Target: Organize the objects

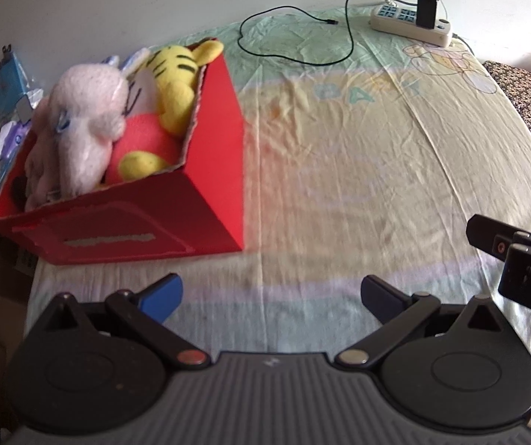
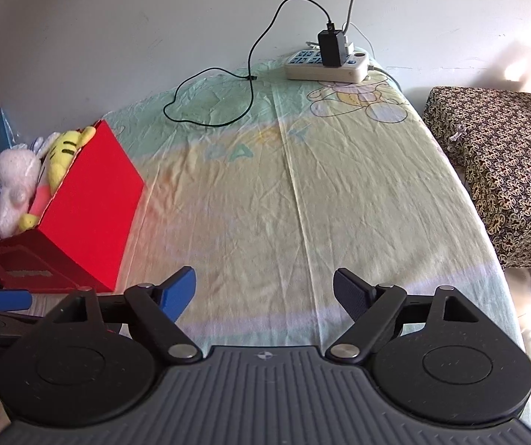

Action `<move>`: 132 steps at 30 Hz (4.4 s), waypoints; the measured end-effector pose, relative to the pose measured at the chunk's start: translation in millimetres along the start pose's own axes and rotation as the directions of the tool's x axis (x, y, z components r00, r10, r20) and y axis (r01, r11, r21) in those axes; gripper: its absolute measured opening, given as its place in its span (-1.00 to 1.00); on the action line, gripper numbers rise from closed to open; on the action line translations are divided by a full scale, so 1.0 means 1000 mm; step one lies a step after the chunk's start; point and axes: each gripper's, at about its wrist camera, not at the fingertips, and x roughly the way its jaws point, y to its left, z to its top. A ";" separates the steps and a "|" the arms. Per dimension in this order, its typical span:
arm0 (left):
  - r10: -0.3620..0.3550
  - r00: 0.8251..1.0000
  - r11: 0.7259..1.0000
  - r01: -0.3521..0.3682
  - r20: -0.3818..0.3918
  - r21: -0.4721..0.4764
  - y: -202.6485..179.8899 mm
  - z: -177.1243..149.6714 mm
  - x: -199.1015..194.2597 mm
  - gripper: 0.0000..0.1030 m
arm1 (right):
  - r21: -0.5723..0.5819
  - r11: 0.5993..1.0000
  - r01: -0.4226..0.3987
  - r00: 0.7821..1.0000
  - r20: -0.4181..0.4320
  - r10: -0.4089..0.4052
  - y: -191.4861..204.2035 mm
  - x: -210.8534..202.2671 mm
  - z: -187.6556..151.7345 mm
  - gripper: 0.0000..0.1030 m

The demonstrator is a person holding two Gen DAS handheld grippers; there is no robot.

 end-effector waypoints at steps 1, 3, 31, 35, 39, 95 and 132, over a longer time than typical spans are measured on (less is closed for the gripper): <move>0.004 1.000 1.000 -0.004 -0.004 -0.006 0.002 -0.001 0.000 0.99 | -0.001 1.000 0.001 1.000 -0.006 -0.001 0.002 0.000 0.000 0.65; 0.015 1.000 1.000 -0.016 -0.014 -0.019 0.006 -0.003 0.001 0.99 | -0.004 1.000 -0.001 1.000 -0.022 0.001 0.006 0.002 0.000 0.67; 0.172 0.977 0.978 -0.154 0.122 -0.140 0.178 0.038 -0.032 0.99 | -0.129 0.990 -0.062 0.996 0.051 0.069 0.172 -0.005 0.050 0.68; 0.199 0.970 0.974 -0.180 0.141 -0.136 0.205 0.050 -0.032 0.99 | -0.117 0.991 -0.061 0.996 0.056 0.068 0.196 0.000 0.056 0.68; 0.200 0.971 0.974 -0.182 0.134 -0.134 0.228 0.057 -0.025 0.99 | -0.085 0.995 -0.052 0.996 0.073 0.058 0.212 0.005 0.059 0.68; 0.070 0.994 0.994 -0.062 0.086 -0.092 0.255 0.071 0.039 0.99 | -0.064 0.997 0.036 0.998 0.059 -0.032 0.240 0.049 0.061 0.69; 0.090 0.986 0.993 -0.077 0.139 -0.094 0.267 0.061 0.020 0.99 | -0.135 0.989 0.052 0.997 0.065 -0.043 0.267 0.050 0.063 0.69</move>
